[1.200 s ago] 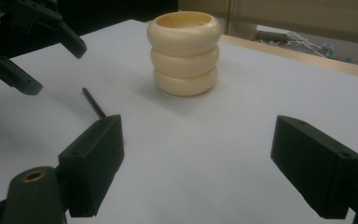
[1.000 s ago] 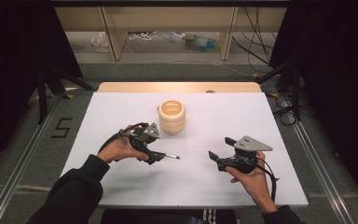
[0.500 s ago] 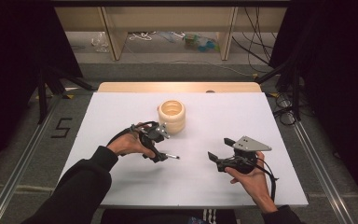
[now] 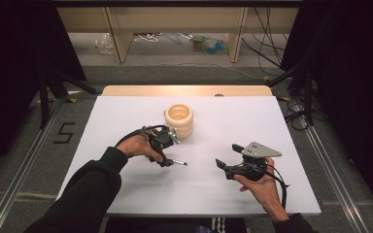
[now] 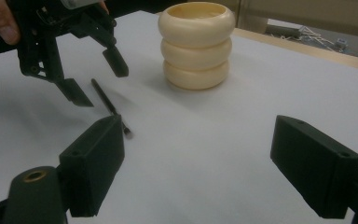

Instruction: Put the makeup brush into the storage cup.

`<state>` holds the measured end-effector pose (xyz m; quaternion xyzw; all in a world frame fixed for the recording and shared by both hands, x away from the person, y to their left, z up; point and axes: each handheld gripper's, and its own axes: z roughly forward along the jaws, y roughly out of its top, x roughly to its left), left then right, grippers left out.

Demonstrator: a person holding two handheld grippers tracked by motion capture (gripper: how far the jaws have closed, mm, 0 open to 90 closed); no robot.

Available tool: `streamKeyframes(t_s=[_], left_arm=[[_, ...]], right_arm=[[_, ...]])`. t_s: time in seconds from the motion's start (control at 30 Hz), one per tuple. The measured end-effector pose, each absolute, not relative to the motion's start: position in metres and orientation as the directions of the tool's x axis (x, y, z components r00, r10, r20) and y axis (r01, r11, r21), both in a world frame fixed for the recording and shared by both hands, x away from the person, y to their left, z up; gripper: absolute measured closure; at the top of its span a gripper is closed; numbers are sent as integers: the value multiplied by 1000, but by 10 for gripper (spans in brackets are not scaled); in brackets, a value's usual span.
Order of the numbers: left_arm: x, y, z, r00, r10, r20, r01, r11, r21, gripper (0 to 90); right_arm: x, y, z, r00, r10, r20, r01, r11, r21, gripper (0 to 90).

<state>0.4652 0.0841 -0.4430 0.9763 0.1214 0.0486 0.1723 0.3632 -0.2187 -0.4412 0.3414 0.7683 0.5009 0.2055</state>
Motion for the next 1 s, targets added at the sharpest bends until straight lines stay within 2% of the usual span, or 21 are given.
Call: streamKeyframes(t_s=[0.4, 0.8, 1.0], left_arm=[[465, 78, -444, 975, 215, 60, 189, -939, 287, 369], [467, 74, -448, 985, 167, 40, 152, -956, 251, 573], [469, 75, -452, 987, 156, 45, 143, -965, 222, 602]], right_arm=[[363, -219, -441, -685, 728, 24, 332, 283, 900, 187], [363, -217, -443, -694, 719, 30, 326, 278, 904, 193], [363, -217, -443, -698, 716, 31, 326, 279, 903, 193]])
